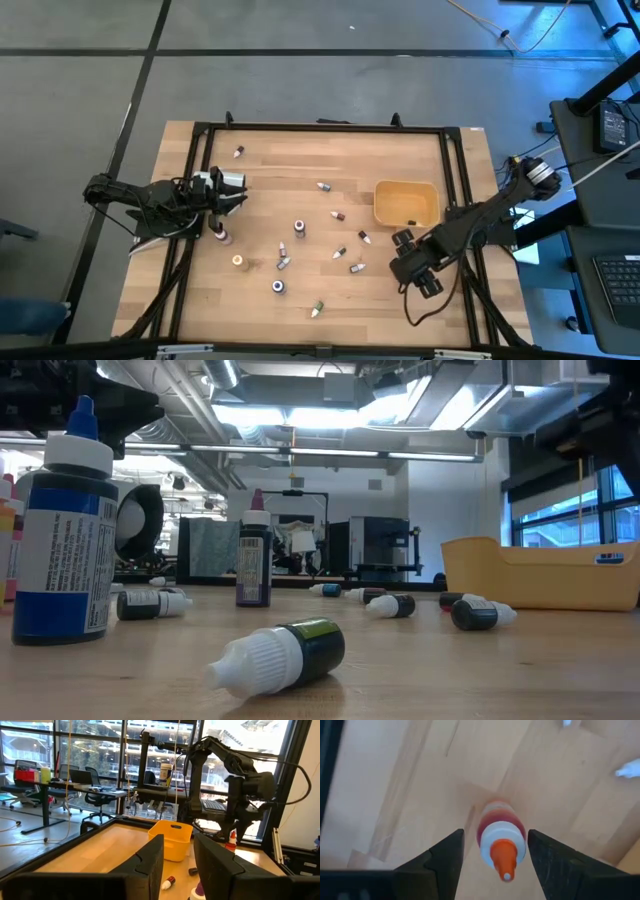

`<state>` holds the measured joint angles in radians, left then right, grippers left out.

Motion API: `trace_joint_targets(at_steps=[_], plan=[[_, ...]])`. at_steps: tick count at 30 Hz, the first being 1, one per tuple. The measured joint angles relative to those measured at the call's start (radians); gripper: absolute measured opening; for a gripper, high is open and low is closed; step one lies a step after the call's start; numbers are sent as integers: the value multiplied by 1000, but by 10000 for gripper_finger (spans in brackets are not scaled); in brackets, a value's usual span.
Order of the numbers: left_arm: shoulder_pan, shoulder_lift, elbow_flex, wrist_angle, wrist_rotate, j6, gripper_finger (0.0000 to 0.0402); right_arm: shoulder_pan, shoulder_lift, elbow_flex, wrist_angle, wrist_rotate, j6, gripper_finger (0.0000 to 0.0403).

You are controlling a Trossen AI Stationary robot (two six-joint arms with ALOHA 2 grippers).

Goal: Pick & Place food coloring
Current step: Put the orange food coloring into the yellow bin

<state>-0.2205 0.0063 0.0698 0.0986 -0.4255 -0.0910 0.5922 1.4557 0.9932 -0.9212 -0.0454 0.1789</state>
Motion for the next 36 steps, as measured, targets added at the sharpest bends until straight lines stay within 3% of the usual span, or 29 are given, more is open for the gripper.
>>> trace_joint_targets(at_steps=[36], plan=[[0, 0, 0, 0, 0, 0, 103, 0, 6, -2, -10, 9, -75, 219]])
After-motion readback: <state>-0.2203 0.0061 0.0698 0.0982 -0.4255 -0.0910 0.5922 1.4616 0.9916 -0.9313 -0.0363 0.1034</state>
